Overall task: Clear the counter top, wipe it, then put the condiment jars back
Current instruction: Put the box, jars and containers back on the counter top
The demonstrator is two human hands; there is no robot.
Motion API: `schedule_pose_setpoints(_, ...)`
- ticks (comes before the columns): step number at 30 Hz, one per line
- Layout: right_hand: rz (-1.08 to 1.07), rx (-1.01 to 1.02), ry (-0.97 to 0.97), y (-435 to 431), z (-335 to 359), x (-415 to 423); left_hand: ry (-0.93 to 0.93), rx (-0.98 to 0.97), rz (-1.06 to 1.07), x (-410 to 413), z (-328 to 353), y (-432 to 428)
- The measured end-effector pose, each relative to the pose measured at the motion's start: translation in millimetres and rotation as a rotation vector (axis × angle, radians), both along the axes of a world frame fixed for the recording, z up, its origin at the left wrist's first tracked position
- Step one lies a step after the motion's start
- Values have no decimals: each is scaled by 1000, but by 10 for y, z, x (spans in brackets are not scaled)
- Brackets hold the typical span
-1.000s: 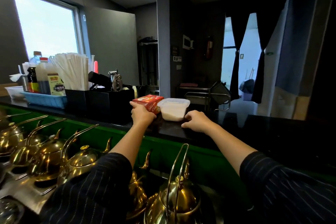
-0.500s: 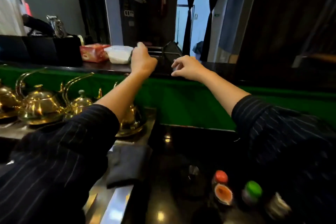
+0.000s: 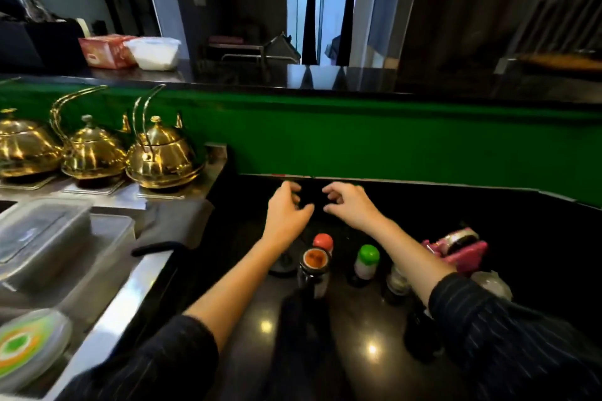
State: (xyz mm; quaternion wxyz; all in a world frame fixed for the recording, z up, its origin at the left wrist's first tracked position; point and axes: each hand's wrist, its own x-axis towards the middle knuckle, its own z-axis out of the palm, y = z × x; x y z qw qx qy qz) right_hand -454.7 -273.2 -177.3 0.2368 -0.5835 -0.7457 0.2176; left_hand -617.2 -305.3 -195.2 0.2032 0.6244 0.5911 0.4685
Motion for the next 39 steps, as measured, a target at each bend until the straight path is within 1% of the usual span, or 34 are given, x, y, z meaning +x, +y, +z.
schedule_pose_setpoints(3, -97, 14, 69, -333, -430, 249, -65, -39, 7, 63, -472, -395)
schedule_pose_setpoints(6, -222, 94, 90, -711, -781, 409, -92, -143, 3, 104, -844, -648)
schedule_pose_setpoints(8, -269, 109, 105, -996, -982, 459, -88, -230, -12, 149, -1012, -752)
schedule_pose_setpoints(15, -378, 155, 113, -1842, -1466, 692, -197, -401, 6, 329, -1249, -765)
schedule_pose_setpoints(18, -521, 181, 134, -2029, -1538, 850, -219, -414, 49, 408, -1292, -775)
schedule_pose_setpoints(21, -706, 226, 192, -2084, -1535, 997, -214, -379, 94, 478, -1253, -799)
schedule_pose_setpoints(25, -839, 215, 294, -2030, -1562, 1101, -207, -340, 63, 566, -1234, -882)
schedule_pose_setpoints(33, -881, 91, 518, -1751, -1657, 1080, -213, -341, -49, 695, -1252, -1168)
schedule_pose_setpoints(36, -866, 118, 562, -1658, -1688, 1093, -211, -334, -86, 684, -1224, -1251)
schedule_pose_setpoints(39, -875, 172, 560, -1581, -1707, 1119, -199, -317, -93, 651, -1198, -1307)
